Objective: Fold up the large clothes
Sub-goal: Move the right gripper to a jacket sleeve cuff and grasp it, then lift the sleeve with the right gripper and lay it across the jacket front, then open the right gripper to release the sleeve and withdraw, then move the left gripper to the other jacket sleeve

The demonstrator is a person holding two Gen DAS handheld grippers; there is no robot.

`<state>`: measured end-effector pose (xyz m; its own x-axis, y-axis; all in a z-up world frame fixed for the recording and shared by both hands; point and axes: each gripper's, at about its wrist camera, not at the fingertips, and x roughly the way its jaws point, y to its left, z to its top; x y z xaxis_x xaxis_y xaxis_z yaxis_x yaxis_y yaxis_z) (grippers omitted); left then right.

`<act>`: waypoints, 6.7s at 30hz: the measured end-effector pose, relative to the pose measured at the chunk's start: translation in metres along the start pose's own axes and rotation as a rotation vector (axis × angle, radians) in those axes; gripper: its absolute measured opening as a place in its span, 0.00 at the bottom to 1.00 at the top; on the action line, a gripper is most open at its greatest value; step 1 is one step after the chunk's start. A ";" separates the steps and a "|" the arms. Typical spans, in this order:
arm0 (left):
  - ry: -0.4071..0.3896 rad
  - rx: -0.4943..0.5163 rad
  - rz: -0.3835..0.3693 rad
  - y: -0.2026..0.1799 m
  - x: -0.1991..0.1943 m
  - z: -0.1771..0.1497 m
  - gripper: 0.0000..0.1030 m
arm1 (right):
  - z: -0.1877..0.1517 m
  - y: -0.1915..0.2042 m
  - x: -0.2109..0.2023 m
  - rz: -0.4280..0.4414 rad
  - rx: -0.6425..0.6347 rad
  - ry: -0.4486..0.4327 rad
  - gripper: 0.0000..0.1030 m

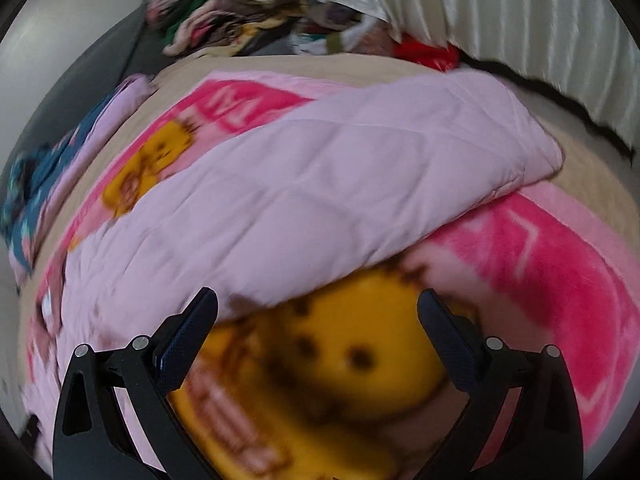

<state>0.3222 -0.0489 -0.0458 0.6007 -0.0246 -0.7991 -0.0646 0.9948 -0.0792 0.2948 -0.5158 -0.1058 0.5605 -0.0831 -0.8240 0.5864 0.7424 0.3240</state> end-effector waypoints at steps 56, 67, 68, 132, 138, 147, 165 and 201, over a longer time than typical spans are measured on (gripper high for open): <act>-0.134 -0.189 0.082 0.154 -0.049 0.039 0.92 | 0.004 0.211 -0.155 0.355 -0.503 -0.401 0.17; -0.132 -0.284 0.037 0.192 -0.049 0.040 0.92 | -0.032 0.297 -0.164 0.463 -0.608 -0.370 0.17; -0.135 -0.293 0.037 0.195 -0.050 0.040 0.92 | -0.038 0.307 -0.164 0.476 -0.620 -0.366 0.17; -0.026 -0.316 -0.176 0.196 0.020 0.016 0.16 | -0.091 0.285 -0.028 0.336 -0.648 -0.026 0.74; -0.010 -0.275 -0.123 0.192 0.033 0.009 0.19 | -0.088 0.281 0.017 0.233 -0.662 0.055 0.74; 0.000 -0.227 -0.090 0.185 0.038 0.006 0.30 | -0.088 0.260 0.043 0.202 -0.610 0.075 0.74; -0.040 -0.198 0.043 0.197 -0.003 0.015 0.90 | -0.144 0.297 -0.040 0.363 -0.698 -0.004 0.95; -0.123 -0.395 0.217 0.357 -0.058 -0.016 0.91 | -0.309 0.445 -0.117 0.604 -0.976 0.043 0.96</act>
<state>0.2510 0.3059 -0.0373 0.6282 0.2152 -0.7477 -0.4834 0.8610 -0.1583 0.3098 0.0297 -0.0085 0.5648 0.4709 -0.6777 -0.4852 0.8537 0.1888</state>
